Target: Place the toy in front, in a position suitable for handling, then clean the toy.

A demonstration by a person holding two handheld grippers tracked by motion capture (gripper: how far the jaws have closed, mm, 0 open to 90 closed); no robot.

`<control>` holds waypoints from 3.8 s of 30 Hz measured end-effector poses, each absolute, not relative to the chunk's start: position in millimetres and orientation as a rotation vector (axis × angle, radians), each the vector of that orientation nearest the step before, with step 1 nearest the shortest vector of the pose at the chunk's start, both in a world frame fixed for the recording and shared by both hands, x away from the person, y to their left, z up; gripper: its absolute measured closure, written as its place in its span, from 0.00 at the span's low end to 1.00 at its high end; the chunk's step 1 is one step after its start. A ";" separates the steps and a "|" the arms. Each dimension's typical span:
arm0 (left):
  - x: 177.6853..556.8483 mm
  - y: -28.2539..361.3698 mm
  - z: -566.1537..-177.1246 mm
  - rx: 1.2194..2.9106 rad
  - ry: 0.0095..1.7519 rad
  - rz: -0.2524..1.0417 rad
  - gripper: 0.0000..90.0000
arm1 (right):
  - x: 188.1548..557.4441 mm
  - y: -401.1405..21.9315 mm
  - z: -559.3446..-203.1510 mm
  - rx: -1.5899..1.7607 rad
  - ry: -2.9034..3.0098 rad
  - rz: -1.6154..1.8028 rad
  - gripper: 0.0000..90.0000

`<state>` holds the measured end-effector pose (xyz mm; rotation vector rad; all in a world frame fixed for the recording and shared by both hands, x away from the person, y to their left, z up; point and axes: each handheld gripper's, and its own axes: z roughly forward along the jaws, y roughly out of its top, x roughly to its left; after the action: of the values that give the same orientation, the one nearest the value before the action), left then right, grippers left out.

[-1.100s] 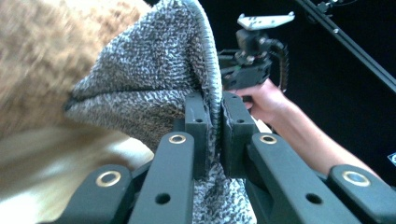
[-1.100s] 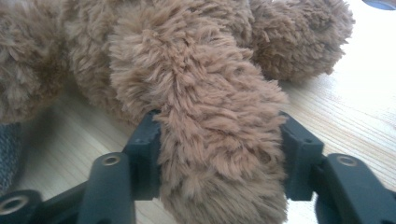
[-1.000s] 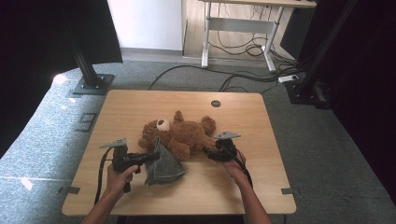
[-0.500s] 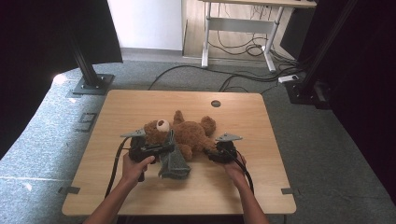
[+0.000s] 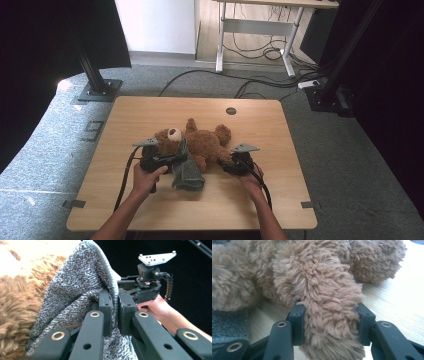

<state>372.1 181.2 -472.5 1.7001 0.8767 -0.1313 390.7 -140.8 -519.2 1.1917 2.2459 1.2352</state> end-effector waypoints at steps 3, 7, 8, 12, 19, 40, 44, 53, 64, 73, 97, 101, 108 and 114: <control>374.1 176.6 -475.4 1.712 0.881 -0.124 0.92 | 390.3 -141.0 -519.9 1.189 2.244 1.237 0.59; 377.9 173.9 -478.8 1.730 0.903 -0.072 0.92 | 390.2 -141.2 -520.7 1.187 2.245 1.235 0.59; 377.9 173.9 -478.8 1.730 0.903 -0.072 0.92 | 390.2 -141.2 -520.7 1.187 2.245 1.235 0.59; 389.3 179.7 -486.8 1.739 0.957 -0.046 0.92 | 390.4 -140.9 -521.2 1.183 2.247 1.228 0.60; 399.3 194.1 -504.4 1.704 1.036 -0.057 0.92 | 390.9 -141.1 -523.8 1.160 2.276 1.206 0.63; 393.1 256.1 -500.9 1.638 1.123 0.037 0.92 | 390.3 -150.1 -528.3 1.170 2.293 1.242 0.68; 390.8 258.1 -496.4 1.641 1.114 0.059 0.92 | 390.6 -151.0 -528.7 1.168 2.293 1.243 0.68; 394.5 279.9 -494.1 1.615 1.168 0.104 0.92 | 390.5 -152.3 -528.4 1.164 2.289 1.241 0.68; 383.8 250.2 -475.5 1.588 1.010 -0.011 0.92 | 391.4 -151.9 -528.9 1.158 2.282 1.241 0.68; 384.2 188.2 -457.4 1.644 0.861 -0.115 0.92 | 391.9 -151.2 -528.8 1.157 2.283 1.243 0.67; 390.7 71.6 -483.6 1.832 0.874 -0.134 0.92 | 391.3 -149.7 -530.1 1.151 2.290 1.255 0.67; 395.6 74.3 -496.9 1.858 0.923 -0.122 0.93 | 390.9 -149.9 -530.0 1.148 2.294 1.255 0.67; 396.7 76.9 -501.5 1.885 0.947 -0.054 0.93 | 390.6 -149.6 -530.0 1.140 2.300 1.249 0.68; 391.5 80.8 -499.9 1.916 0.952 0.016 0.94 | 390.0 -151.0 -530.2 1.139 2.305 1.254 0.68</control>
<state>391.5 80.8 -499.9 1.9156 0.9520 0.0156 390.0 -151.0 -530.2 1.1391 2.3055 1.2537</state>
